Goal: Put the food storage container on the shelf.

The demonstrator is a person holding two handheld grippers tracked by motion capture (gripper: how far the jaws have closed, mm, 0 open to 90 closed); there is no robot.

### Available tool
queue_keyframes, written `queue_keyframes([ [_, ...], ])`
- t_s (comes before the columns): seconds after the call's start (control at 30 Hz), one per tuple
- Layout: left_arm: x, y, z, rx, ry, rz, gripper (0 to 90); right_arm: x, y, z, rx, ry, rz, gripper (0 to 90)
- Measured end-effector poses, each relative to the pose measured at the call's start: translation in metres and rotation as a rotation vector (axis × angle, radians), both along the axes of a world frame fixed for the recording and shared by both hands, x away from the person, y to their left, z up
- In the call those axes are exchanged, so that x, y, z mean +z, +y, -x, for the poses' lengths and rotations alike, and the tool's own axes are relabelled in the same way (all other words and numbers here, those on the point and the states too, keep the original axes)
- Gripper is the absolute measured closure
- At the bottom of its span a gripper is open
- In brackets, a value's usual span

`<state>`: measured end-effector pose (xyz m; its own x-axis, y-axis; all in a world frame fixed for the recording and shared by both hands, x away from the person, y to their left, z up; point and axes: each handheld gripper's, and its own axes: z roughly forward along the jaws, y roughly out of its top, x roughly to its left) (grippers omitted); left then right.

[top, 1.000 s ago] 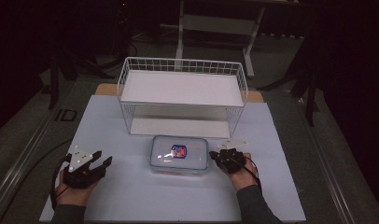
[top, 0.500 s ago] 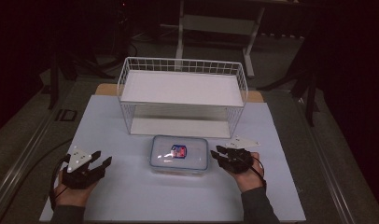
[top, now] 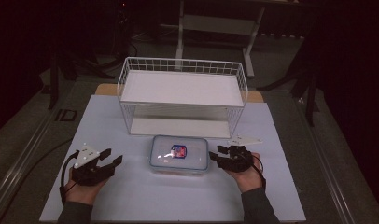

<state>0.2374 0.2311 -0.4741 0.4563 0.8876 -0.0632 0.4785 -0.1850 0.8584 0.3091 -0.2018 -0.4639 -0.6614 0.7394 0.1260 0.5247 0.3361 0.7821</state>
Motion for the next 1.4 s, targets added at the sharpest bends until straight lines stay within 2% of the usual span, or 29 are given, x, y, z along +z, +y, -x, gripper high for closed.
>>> queue_keyframes([
  [0.13,0.005,-0.015,-0.006,-0.053,0.011,0.020,47.7,-0.002,0.002,-0.002,0.003,0.015,-0.030,51.1],
  [0.17,0.005,-0.015,-0.006,-0.053,0.011,0.020,47.5,-0.003,0.003,-0.003,0.003,0.022,-0.036,49.7],
  [0.2,0.005,-0.023,-0.011,-0.074,0.027,0.040,47.1,-0.003,0.004,-0.004,0.004,0.031,-0.043,49.1],
  [0.3,0.005,-0.027,-0.014,-0.082,0.033,0.049,46.5,-0.005,0.006,-0.006,0.010,0.043,-0.054,47.4],
  [0.33,0.005,-0.038,-0.021,-0.105,0.045,0.066,46.1,-0.007,0.007,-0.007,0.010,0.054,-0.061,45.9],
  [0.47,0.003,-0.050,-0.034,-0.130,0.076,0.091,45.4,-0.010,0.007,-0.009,0.011,0.076,-0.082,44.6],
  [0.53,0.000,-0.056,-0.042,-0.137,0.094,0.098,45.1,-0.012,0.007,-0.011,0.017,0.089,-0.097,47.8],
  [0.6,-0.003,-0.060,-0.048,-0.142,0.119,0.123,44.6,-0.014,0.007,-0.012,0.023,0.103,-0.111,46.9],
  [0.7,-0.009,-0.063,-0.056,-0.144,0.157,0.141,43.9,-0.018,0.007,-0.014,0.024,0.141,-0.130,45.6],
  [0.8,-0.014,-0.065,-0.062,-0.146,0.180,0.148,43.1,-0.023,0.008,-0.017,0.022,0.170,-0.133,40.7],
  [0.87,-0.018,-0.065,-0.067,-0.161,0.210,0.167,40.1,-0.026,0.010,-0.018,0.023,0.180,-0.131,38.8],
  [0.97,-0.021,-0.067,-0.070,-0.158,0.228,0.161,38.2,-0.027,0.011,-0.019,0.030,0.190,-0.139,36.5],
  [1.1,-0.023,-0.067,-0.073,-0.162,0.251,0.189,36.4,-0.028,0.011,-0.021,0.030,0.206,-0.154,32.5],
  [1.23,-0.027,-0.066,-0.079,-0.179,0.297,0.246,35.9,-0.032,0.012,-0.024,0.030,0.258,-0.183,28.3],
  [1.33,-0.029,-0.066,-0.082,-0.181,0.321,0.270,33.1,-0.035,0.013,-0.026,0.035,0.290,-0.206,26.8],
  [1.4,-0.032,-0.064,-0.085,-0.190,0.350,0.311,32.5,-0.037,0.012,-0.028,0.041,0.314,-0.227,26.2],
])
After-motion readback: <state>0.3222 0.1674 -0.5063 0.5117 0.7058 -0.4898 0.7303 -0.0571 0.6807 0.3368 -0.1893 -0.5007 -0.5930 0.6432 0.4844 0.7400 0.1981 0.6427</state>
